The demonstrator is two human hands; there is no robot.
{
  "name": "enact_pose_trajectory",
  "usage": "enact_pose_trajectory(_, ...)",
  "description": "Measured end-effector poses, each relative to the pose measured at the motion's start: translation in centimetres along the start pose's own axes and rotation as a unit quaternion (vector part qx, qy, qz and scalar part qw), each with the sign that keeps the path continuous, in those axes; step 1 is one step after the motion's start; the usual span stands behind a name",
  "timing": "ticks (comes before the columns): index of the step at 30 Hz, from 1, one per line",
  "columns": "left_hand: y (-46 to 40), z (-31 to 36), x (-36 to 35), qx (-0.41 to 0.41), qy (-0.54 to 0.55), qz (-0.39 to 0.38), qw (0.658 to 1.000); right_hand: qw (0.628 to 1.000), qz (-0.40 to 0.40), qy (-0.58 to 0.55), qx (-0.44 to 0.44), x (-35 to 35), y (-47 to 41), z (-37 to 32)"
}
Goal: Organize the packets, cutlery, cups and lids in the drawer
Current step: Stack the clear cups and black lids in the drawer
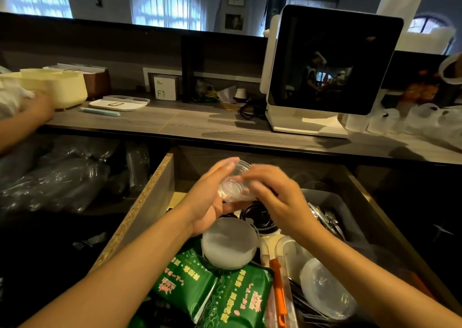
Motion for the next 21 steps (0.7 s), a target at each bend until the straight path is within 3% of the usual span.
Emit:
enact_pose_trajectory(2, 0.1, 0.2, -0.4, -0.006, 0.008, -0.011, 1.000, 0.994, 0.069, -0.044, -0.077, 0.3, -0.1, 0.1)
enact_pose_trajectory(7, 0.2, -1.1, -1.5, 0.027, 0.018, -0.003, 0.999, 0.969, 0.062, -0.087, -0.221, -2.5, 0.7, 0.9)
enact_pose_trajectory(10, -0.1, -1.4, -0.8, 0.025, -0.024, 0.051, 0.998, 0.969, 0.053, -0.067, -0.230, -3.6, 1.0, 1.3)
enact_pose_trajectory(14, -0.4, -0.7, 0.5, 0.007, 0.000, 0.116, 0.993, 0.953, 0.026, -0.160, -0.255, -3.7, -0.4, 1.1)
enact_pose_trajectory(18, -0.7, 1.1, 2.5, -0.039, 0.006, 0.179, 0.983, 0.934, 0.043, -0.177, -0.308, -3.4, -2.0, 3.5)
enact_pose_trajectory(21, -1.4, 1.7, 4.7, -0.059, 0.019, 0.225, 0.972, 0.934, 0.041, -0.081, -0.346, -3.5, -3.5, 6.4)
Point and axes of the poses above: each hand's wrist, its own y-axis away from the middle knuckle, its own x-axis out of the back of the hand, z = x × y, the point moved 5 cm from there along -y, towards the middle knuckle, and after that the axes turned 1 degree about z, right-handed, at the moved point
